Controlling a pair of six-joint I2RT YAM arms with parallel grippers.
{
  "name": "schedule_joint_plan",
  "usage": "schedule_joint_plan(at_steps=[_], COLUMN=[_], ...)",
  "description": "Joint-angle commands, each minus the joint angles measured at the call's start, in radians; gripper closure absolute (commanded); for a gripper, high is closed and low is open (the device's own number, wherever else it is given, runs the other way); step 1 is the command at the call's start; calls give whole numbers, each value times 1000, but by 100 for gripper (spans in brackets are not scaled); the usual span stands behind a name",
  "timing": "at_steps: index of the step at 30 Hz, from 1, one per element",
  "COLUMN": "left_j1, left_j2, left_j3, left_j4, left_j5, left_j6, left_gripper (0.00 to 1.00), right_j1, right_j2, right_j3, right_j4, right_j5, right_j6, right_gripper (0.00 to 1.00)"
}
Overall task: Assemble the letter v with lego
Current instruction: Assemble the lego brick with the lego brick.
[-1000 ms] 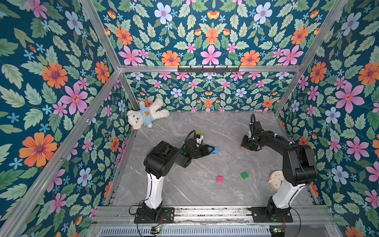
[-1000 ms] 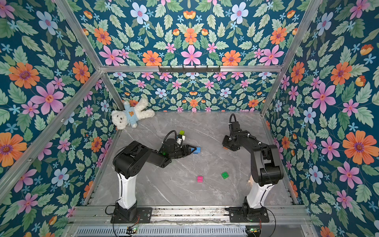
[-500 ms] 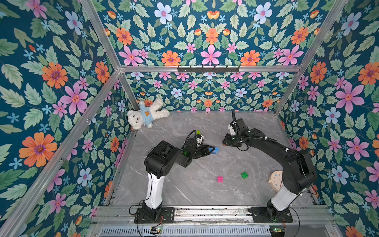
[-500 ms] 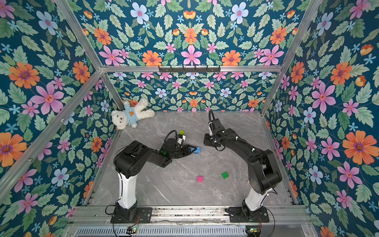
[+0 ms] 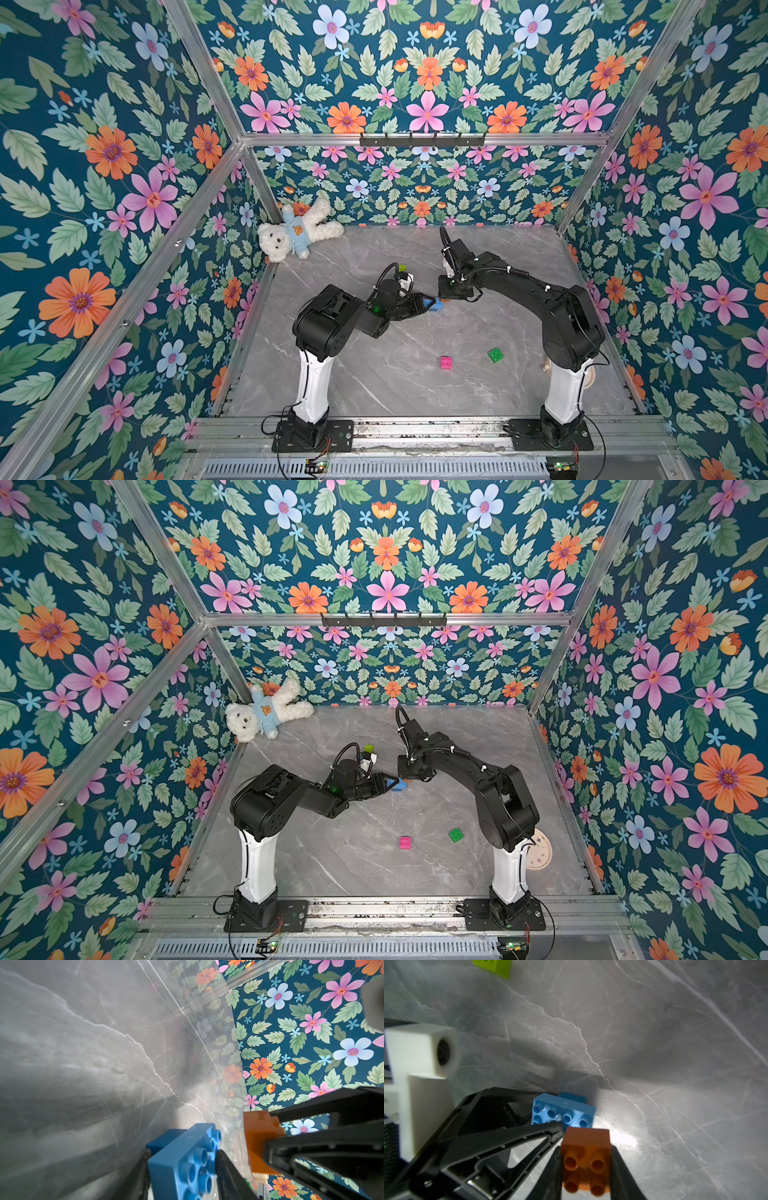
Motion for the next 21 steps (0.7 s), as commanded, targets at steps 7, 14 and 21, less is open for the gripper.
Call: schedule_joint_plan(at_steps=[7, 14, 21], left_j1=[1, 1, 1], left_j2=[21, 29, 30], left_j3=[-6, -3, -5], left_j4=[-166, -162, -161], left_j5=[-54, -51, -49], left_j6=[23, 22, 22], left_gripper=[50, 50, 50], right_j1=[19, 22, 22], right_j2=[36, 56, 66], right_j3=[24, 30, 34], right_j4=[-56, -56, -54], right_j5=[24, 55, 61], right_j6=[59, 85, 94], right_gripper=[100, 100, 100])
